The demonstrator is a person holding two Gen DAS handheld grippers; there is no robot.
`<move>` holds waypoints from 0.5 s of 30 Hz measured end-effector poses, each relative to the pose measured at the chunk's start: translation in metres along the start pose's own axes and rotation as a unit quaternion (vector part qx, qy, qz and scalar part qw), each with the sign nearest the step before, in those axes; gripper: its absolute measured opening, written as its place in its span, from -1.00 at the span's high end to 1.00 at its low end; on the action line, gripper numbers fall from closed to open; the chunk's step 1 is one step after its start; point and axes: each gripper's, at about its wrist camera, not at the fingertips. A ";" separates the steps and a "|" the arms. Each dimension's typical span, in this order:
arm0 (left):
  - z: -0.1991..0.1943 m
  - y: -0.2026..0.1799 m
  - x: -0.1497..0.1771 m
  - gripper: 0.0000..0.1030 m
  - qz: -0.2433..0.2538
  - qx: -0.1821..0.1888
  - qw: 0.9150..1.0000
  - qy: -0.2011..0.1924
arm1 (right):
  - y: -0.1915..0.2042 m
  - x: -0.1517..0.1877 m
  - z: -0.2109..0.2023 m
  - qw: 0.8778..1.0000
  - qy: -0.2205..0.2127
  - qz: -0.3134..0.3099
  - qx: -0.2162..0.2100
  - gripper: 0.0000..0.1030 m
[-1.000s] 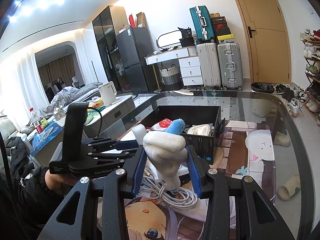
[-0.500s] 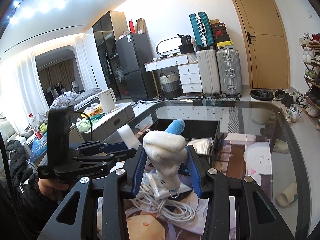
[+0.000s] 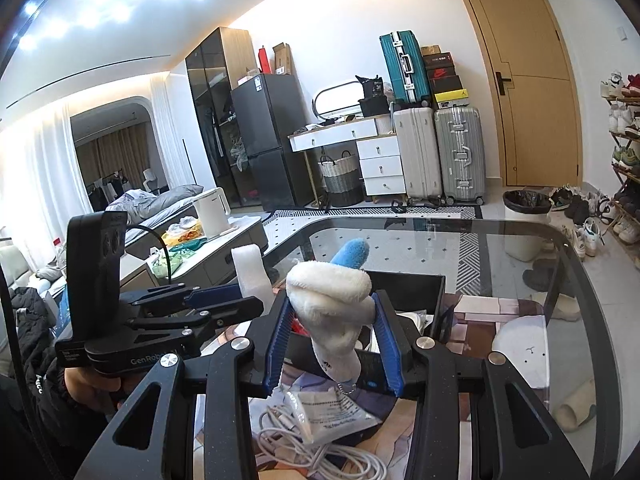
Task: Organize soft objects
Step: 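Carry the foam block with the left tool while the right tool carries the doll over the box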
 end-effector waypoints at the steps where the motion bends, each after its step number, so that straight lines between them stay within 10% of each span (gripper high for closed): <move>1: 0.002 0.001 -0.002 0.31 0.001 0.001 1.000 -0.002 | -0.001 -0.001 0.001 1.000 -0.001 0.001 0.001 0.21; 15: 0.029 0.006 -0.005 0.31 0.001 0.003 1.000 0.001 | -0.020 -0.014 0.022 1.000 -0.008 0.022 0.012 0.21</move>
Point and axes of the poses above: each gripper's, at about its wrist camera, not at the fingertips, and z roughly the way its jaws point, y to its left, x to its underside, and after that the axes turned 9 degrees about -y, right-handed
